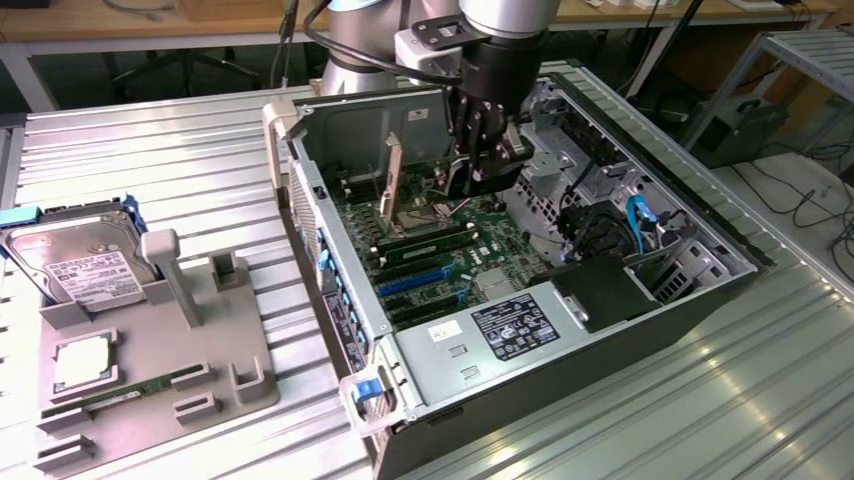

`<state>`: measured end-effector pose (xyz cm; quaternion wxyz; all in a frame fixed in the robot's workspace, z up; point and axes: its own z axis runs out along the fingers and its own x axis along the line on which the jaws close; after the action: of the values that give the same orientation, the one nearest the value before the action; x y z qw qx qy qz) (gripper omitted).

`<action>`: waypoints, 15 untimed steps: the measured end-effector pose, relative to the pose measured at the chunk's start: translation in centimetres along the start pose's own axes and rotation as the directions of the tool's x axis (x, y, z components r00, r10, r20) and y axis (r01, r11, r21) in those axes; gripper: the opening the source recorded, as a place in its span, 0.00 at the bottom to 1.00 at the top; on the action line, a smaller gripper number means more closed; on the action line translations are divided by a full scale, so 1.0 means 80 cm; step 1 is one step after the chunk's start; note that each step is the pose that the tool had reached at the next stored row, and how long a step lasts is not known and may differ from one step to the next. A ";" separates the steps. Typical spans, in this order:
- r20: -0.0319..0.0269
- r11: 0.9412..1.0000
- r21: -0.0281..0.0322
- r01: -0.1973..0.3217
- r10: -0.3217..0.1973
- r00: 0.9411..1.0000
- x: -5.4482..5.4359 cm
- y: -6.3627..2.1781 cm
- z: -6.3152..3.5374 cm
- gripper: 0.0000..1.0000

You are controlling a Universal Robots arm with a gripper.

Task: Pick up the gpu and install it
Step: 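Insert the gpu into the slot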

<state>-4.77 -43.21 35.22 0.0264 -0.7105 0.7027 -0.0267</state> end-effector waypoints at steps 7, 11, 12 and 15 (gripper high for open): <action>0.000 1.000 0.000 0.000 0.000 1.000 0.000 0.001 0.008 0.27; 0.000 1.000 0.000 0.000 0.000 1.000 0.000 0.001 0.017 0.27; 0.000 1.000 0.000 0.000 0.000 1.000 0.000 0.002 0.019 0.27; 0.000 1.000 0.000 0.001 -0.001 1.000 0.000 0.004 0.026 0.27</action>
<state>-4.91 -43.21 33.14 0.0265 -0.7110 0.7022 -0.0267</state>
